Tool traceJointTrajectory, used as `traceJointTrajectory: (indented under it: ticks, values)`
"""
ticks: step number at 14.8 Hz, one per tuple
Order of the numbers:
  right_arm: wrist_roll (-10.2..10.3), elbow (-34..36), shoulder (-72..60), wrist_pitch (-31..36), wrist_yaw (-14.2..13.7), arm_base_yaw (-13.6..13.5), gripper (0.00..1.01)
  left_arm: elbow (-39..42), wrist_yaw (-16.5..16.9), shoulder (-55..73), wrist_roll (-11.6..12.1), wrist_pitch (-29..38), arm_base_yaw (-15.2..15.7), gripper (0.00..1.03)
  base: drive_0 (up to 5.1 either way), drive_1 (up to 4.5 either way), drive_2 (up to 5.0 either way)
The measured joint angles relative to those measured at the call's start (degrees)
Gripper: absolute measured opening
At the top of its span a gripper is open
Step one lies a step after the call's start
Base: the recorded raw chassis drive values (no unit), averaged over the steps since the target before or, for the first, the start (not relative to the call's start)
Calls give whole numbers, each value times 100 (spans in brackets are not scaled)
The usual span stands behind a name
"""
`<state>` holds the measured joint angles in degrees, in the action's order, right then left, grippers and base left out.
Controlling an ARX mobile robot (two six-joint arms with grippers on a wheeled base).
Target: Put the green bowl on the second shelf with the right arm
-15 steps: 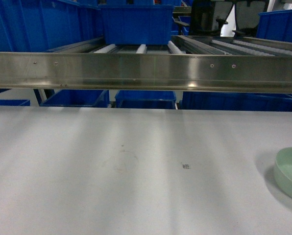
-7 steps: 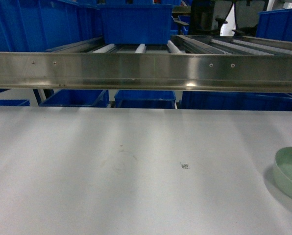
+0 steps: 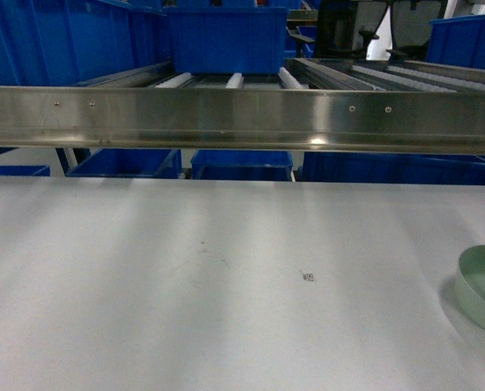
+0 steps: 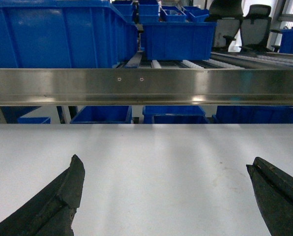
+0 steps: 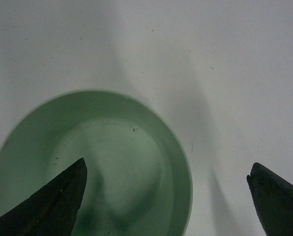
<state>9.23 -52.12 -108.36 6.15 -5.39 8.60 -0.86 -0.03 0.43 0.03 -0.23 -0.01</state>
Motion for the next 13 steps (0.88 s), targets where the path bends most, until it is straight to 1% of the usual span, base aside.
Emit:
traceJointTrajectory:
  ticks: [1,2,3,4,5,7,9,10,12,13]
  values:
    - [70,77,-7,-20,-22,-44,98,0,-2,0,0,0,0,98,0,0,0]
    - [140,87,-7,-48,24,-35,98,0,-2,-2,0,2,0,98,0,0,0]
    - [286,122,-44,-125,199,-26,98,0,0,0,0,0,0,98,0,0,0]
    - [494,208,-177,-59,433,15,98,0,-2,0,0,0,0,98,0,0,0]
    - [739,328,-350,-81,531,48,98,0,0,-2,0,0,0,98,0,0,0]
    - [1086,420,-527,33,595,133,98,0,0,0,0,0,0,98,0,0,0]
    - [1381,385,-636,201,627,199,98,0,-2,0,0,2,0,98,0,0,0]
    - [1432,387,-649,249,573,197,92,0,-2,0,0,0,0,98,0,0,0]
    - [1554,450,-656,345,516,197,68,0,-4,0,0,0,0,98,0,0,0]
    - [1613,485,-656,409,503,195,58,0,-2,0,0,0,0,98,0,0,0]
